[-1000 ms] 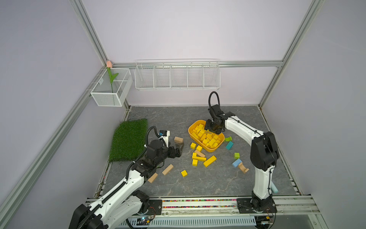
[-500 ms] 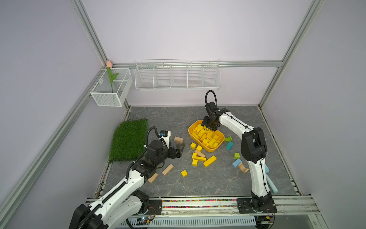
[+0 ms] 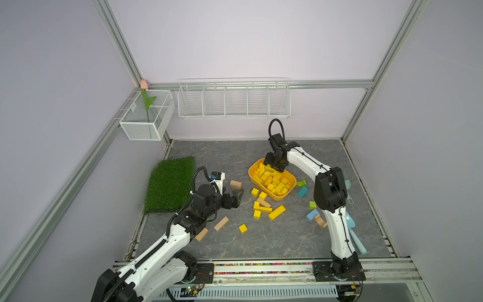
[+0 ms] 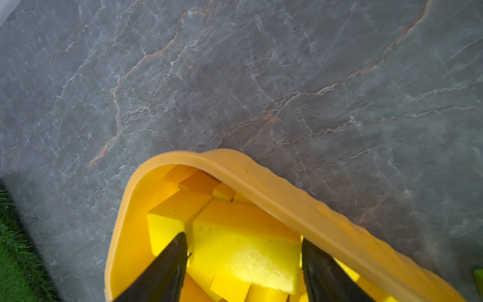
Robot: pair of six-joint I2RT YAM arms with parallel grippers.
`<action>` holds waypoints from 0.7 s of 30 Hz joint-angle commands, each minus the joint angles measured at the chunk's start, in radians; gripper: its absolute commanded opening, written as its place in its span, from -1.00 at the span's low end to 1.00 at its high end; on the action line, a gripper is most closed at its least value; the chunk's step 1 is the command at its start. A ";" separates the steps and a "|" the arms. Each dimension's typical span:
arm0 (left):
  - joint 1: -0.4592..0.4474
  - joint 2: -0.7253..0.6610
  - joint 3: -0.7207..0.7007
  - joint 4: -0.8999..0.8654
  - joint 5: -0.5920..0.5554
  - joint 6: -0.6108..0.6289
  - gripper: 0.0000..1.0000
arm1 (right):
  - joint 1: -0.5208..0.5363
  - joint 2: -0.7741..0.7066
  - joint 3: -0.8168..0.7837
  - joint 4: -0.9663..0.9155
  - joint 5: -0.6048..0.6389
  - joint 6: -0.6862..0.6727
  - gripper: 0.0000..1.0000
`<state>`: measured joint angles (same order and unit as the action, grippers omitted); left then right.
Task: Pick out the yellow building blocks
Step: Place the building block in the storage box.
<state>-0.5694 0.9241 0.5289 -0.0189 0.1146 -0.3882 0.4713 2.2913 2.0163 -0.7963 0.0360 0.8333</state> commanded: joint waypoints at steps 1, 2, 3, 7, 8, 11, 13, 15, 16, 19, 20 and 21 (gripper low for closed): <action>0.006 0.006 -0.008 0.020 0.014 0.003 1.00 | -0.008 0.007 0.019 -0.017 -0.004 0.004 0.57; 0.006 0.005 -0.009 0.019 0.014 0.003 1.00 | -0.008 0.005 0.019 -0.015 -0.007 0.004 0.58; 0.006 0.005 -0.008 0.019 0.015 0.003 1.00 | -0.008 0.002 0.019 -0.014 -0.007 0.003 0.58; 0.008 0.007 -0.006 0.019 0.014 0.003 1.00 | -0.008 -0.017 0.017 -0.011 -0.010 -0.006 0.56; 0.007 0.007 -0.006 0.017 0.014 0.003 1.00 | -0.008 -0.024 0.015 -0.011 -0.011 -0.009 0.56; 0.007 0.008 -0.006 0.018 0.013 0.002 1.00 | -0.008 -0.053 0.003 -0.011 -0.022 -0.022 0.55; 0.008 0.012 -0.004 0.018 0.015 0.000 1.00 | -0.008 -0.077 -0.012 -0.011 -0.034 -0.031 0.55; 0.008 0.019 -0.001 0.018 0.014 -0.001 1.00 | -0.007 -0.115 -0.040 -0.008 -0.038 -0.049 0.55; 0.009 0.021 -0.001 0.019 0.017 -0.002 1.00 | -0.007 -0.134 -0.056 -0.004 -0.040 -0.057 0.54; 0.012 0.031 0.003 0.017 0.014 -0.008 0.99 | -0.007 -0.218 -0.139 0.021 -0.038 -0.097 0.54; 0.012 0.035 0.008 0.016 0.011 -0.010 0.99 | -0.007 -0.253 -0.170 0.029 -0.032 -0.113 0.54; 0.014 0.040 0.010 0.012 0.005 -0.015 0.99 | -0.007 -0.287 -0.200 0.034 -0.025 -0.127 0.54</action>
<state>-0.5636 0.9539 0.5289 -0.0158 0.1215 -0.3889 0.4709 2.1143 1.8732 -0.7837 0.0059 0.7639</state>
